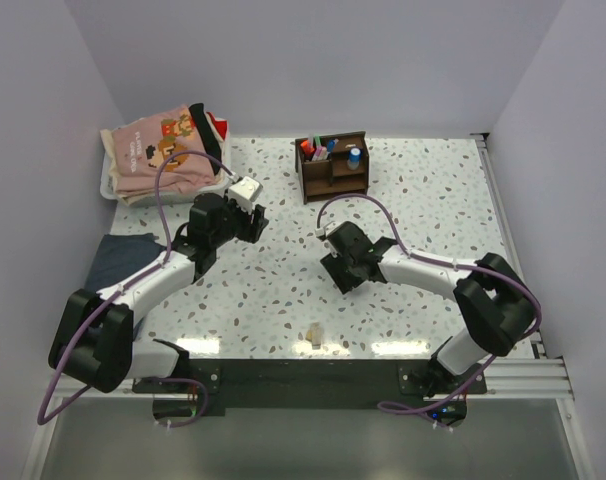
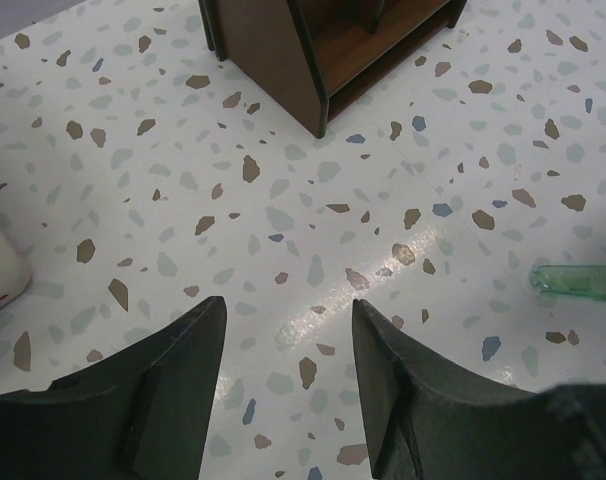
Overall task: Sort the stationery into containers
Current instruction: Pick up the pen from the center of the board, then place the pen in the storage box.
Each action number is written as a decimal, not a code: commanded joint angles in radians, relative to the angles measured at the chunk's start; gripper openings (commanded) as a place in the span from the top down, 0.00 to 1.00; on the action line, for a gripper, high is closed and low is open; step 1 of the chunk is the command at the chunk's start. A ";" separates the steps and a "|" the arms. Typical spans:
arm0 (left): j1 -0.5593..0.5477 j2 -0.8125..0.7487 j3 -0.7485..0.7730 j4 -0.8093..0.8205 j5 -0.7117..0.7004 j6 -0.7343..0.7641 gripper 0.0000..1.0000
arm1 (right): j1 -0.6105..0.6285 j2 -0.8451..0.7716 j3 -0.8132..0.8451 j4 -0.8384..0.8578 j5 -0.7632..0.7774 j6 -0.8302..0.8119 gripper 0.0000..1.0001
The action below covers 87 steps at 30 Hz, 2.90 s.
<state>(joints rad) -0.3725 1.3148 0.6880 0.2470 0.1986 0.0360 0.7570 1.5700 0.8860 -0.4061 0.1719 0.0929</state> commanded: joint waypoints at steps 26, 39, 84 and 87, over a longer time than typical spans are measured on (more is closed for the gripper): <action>0.009 0.001 -0.015 0.094 0.015 -0.028 0.42 | -0.058 0.082 0.087 -0.005 -0.137 -0.061 0.49; 0.010 0.006 -0.022 0.103 0.016 -0.028 0.42 | -0.058 0.096 0.096 -0.011 -0.190 -0.087 0.73; 0.110 0.126 0.277 -0.112 0.015 0.061 0.43 | -0.432 0.432 0.748 0.015 -0.106 -0.153 1.00; 0.110 0.129 0.277 -0.112 0.015 0.061 0.43 | -0.432 0.435 0.752 0.006 -0.114 -0.148 1.00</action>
<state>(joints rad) -0.2657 1.4395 0.9371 0.1242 0.2264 0.0826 0.3206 2.0083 1.5856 -0.4110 0.0605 -0.0540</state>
